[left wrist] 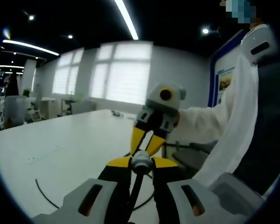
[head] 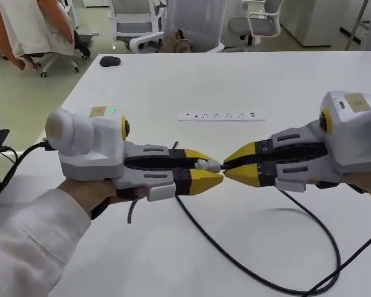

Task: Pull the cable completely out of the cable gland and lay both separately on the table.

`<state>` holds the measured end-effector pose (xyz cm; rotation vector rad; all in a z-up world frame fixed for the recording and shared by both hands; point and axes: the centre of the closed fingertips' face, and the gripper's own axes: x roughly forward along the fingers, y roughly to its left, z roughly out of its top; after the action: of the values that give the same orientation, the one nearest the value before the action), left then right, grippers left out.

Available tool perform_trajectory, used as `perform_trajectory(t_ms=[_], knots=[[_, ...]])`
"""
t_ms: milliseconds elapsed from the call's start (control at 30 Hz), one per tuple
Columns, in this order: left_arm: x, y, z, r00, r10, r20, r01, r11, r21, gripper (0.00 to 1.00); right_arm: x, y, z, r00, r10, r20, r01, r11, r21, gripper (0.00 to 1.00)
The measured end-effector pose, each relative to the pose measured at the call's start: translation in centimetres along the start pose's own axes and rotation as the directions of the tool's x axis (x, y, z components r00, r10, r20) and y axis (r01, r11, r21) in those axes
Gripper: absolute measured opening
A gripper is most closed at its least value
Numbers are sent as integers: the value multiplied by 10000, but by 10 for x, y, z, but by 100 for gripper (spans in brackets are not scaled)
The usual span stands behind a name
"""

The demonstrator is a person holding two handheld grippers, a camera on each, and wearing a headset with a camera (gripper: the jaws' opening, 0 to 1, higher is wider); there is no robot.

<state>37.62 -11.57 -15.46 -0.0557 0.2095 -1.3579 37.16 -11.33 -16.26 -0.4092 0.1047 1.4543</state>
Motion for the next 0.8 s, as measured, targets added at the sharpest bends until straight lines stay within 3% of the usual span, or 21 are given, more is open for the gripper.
perform_trajectory(t_ms=[467,800], knots=[[-7,8,1,9993,382,11,-382,9993,28,18,-5,-5,-4,10000,-36,92,34,9996,263,4],[-14,12,-4,9979,641,-85,-642,9979,-26,18,-19,-8,-20,9996,-232,-133,239,9985,491,4]])
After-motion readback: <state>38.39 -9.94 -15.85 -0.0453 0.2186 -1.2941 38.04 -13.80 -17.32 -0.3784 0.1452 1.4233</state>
